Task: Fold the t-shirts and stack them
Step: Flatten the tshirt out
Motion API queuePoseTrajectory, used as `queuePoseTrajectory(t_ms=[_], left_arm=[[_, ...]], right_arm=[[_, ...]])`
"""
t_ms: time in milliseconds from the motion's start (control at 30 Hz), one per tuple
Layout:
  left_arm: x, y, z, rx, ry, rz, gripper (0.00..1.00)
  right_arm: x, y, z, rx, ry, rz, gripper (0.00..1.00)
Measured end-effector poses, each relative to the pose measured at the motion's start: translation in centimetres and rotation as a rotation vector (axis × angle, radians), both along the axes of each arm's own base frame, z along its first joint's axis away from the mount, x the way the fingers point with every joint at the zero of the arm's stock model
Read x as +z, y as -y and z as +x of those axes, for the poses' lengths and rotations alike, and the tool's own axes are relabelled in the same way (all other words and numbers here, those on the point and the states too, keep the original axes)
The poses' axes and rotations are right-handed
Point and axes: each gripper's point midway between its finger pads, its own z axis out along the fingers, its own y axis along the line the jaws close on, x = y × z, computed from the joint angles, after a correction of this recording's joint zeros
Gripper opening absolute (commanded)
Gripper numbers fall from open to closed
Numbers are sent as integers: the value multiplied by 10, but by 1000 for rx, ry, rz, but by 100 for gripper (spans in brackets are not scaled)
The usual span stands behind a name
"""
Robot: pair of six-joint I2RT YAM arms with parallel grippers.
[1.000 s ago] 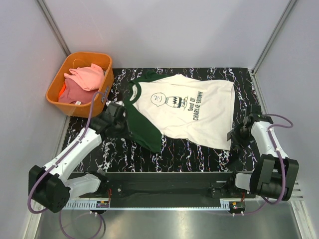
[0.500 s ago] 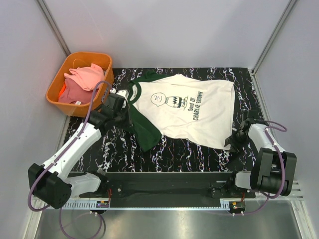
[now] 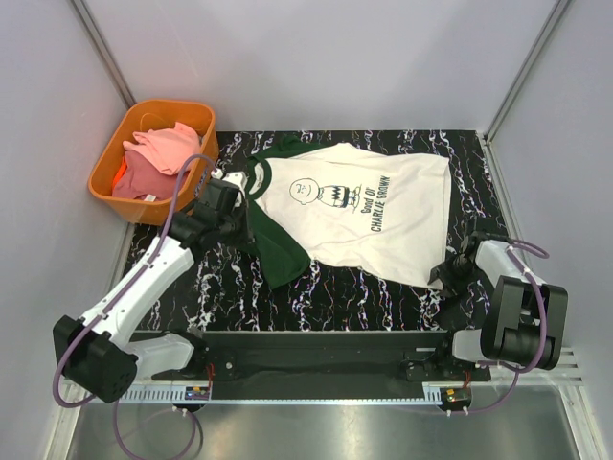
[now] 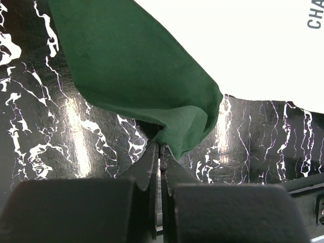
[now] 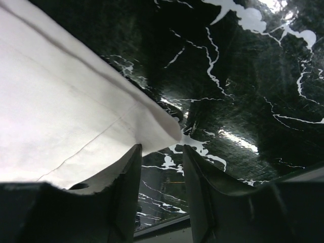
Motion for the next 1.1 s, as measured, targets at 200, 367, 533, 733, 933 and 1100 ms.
queuePoseTrajectory(t_ms=[200, 367, 533, 733, 933, 1100], left_arm=[[4, -1, -1, 12, 13, -9, 0], [7, -1, -1, 24, 16, -22, 0], [15, -3, -5, 35, 29, -34, 0], [34, -7, -8, 58, 77, -60, 0], [55, -12, -9, 84, 124, -72, 0], [81, -16, -4, 107, 180, -79, 0]], right_arm=[[-5, 1, -4, -14, -8, 2, 46], [-7, 3, 0, -18, 1, -1, 43], [-8, 4, -1, -11, -9, -2, 38], [-9, 6, -6, 14, -27, -7, 20], [-7, 11, 11, 51, 21, -26, 0], [7, 19, 36, 77, 103, -56, 0]])
